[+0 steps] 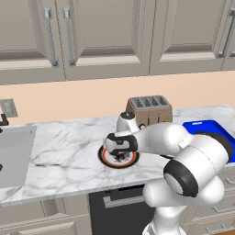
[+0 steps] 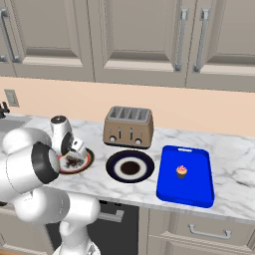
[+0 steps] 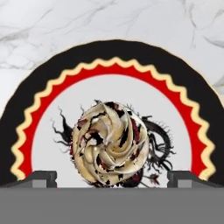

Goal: Move the dessert items from the plates to the tray.

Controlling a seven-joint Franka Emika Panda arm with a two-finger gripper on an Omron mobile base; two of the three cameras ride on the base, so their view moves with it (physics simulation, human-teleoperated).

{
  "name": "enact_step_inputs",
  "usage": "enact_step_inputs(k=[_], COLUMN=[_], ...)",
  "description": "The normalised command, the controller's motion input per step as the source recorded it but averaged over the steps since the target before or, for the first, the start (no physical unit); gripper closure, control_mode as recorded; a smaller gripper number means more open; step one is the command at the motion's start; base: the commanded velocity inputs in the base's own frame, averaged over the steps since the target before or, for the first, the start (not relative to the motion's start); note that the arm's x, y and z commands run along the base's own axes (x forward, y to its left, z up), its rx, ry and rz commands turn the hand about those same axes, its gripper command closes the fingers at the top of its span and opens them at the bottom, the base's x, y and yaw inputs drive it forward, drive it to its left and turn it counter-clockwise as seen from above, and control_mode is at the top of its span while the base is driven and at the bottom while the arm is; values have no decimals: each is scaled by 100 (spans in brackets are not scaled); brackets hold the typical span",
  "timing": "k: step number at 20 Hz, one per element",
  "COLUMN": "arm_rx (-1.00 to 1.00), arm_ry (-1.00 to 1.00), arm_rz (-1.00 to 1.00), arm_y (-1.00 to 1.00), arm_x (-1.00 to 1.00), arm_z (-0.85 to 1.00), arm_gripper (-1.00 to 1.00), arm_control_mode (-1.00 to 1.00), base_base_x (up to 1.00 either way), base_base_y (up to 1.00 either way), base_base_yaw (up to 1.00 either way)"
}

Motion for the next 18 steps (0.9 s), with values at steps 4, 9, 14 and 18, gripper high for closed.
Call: enact_step_inputs(k=[4, 9, 14, 18], arm_rx=[0, 0, 0, 0], arm_ry=[3, 0, 0, 0], arm_rz=[0, 0, 0, 0], arm_y=[0, 0, 0, 0], arm_x=[0, 4, 7, 9], arm_z=[-15, -13, -7, 0], arm_gripper=[-100, -100, -100, -100], arm_control_mode=[-100, -100, -100, -100], base_base_x=[0, 0, 0, 0], base_base_y=[0, 0, 0, 0], base_base_yaw=[0, 0, 0, 0])
